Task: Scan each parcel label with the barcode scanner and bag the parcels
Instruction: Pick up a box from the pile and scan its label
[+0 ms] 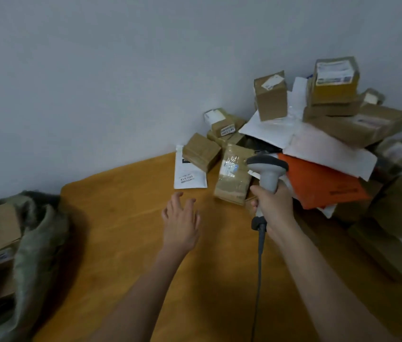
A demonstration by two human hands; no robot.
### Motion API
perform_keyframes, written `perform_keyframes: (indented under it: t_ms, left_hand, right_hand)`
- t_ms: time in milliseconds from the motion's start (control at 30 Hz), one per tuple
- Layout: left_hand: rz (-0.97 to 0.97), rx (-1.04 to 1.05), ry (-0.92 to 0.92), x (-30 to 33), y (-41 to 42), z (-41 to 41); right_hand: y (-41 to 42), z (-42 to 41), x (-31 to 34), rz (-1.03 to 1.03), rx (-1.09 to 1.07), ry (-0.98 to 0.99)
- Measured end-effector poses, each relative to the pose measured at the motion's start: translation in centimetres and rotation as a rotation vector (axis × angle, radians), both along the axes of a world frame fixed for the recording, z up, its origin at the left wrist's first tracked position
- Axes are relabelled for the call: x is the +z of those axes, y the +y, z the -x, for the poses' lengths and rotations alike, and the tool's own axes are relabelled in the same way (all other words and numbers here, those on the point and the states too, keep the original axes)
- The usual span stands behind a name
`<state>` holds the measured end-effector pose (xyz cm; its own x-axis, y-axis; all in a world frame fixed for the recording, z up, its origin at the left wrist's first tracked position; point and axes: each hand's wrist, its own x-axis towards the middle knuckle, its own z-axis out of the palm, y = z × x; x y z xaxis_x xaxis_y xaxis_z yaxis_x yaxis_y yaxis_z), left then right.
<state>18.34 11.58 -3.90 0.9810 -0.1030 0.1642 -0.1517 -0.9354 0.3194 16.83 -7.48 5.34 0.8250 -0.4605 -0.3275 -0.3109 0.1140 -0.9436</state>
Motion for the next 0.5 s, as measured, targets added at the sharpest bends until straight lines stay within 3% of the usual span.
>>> perform_keyframes:
  t_ms: [233, 500]
  left_hand:
    - [-0.17, -0.081, 0.141, 0.0, -7.1, -5.4]
    - [0.121, 0.085, 0.41, -3.8, -13.5, -12.6]
  right_hand:
    - [-5.1, -4.5, 0.1, 0.046, 0.029, -0.054]
    - [-6.7, -7.8, -4.4, 0.072, 0.064, -0.023]
